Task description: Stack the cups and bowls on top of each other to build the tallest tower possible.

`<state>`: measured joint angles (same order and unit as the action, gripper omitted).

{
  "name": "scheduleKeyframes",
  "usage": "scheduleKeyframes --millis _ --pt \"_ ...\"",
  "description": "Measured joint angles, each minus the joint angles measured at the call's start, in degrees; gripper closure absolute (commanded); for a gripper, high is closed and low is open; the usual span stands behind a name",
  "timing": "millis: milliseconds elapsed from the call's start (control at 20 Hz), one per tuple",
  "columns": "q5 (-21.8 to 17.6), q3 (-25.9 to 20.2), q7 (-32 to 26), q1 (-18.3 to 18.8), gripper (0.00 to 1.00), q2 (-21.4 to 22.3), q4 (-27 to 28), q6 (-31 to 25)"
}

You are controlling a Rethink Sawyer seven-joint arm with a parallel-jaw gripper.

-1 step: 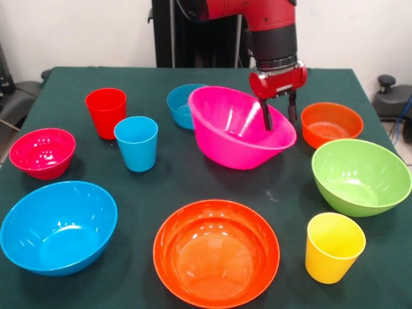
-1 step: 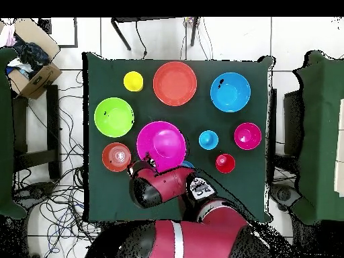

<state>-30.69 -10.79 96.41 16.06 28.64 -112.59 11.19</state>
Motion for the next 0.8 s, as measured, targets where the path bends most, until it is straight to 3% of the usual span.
scheduleKeyframes --millis 800 --pt "0.0 0.2 0.0 0.2 0.0 4.6 -0.1 -5.3"
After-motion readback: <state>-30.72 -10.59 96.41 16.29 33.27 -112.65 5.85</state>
